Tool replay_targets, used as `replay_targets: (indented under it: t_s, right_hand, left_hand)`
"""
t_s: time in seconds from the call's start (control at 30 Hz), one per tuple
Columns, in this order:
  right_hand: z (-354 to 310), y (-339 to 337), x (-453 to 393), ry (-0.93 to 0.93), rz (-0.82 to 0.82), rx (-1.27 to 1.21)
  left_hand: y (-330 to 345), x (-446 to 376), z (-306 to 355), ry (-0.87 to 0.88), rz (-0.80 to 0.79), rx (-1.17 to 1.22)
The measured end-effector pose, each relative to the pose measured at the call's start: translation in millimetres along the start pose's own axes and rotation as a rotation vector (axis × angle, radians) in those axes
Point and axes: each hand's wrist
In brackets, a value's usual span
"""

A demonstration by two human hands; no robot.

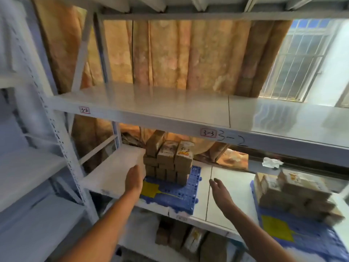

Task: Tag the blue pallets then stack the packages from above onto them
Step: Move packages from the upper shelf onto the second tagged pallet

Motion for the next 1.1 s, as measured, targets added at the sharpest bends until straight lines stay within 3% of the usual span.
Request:
replay_targets:
  t_s: [0.1,0.23,0.6,0.77,0.87,0.97,1.1]
  right_hand:
    - [-29,34,-30,0.022,0.082,-0.205]
    - [-57,67,-55,0.059,0.117,-0.391]
    - [-66,112,-89,0.08,0.156,-0.465]
    - [-62,115,-95,0.057,0.194,-0.502]
    - [-50,108,-103,0.106,0.307,-0.548]
    - [-23,106,-106,0.207,0.423,-0.39]
    - [22,120,-92,0.362,0.271,-0.044]
  left_hand:
    - [-21,-47,11,0.03,-0.029,0.01]
    - [-34,-106,22,-0.034,-0.186,0.15]
    - [11,-170,16,-0.05,-0.485,0.074]
    - [20,-188,8,0.022,-0.515,0.098]
    - [19,-199,-3,0.001,-0.471,0.168]
    - [21,-209,-27,-0.091,-0.451,0.139]
    - [35,-203,-66,-0.254,-0.548,-0.008]
Point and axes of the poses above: each hand's wrist, its own x-axis away from the middle knuckle, its own y-axis out of the palm, z = x × y, and after that the axes turned 9 degrees about -x, right-handed
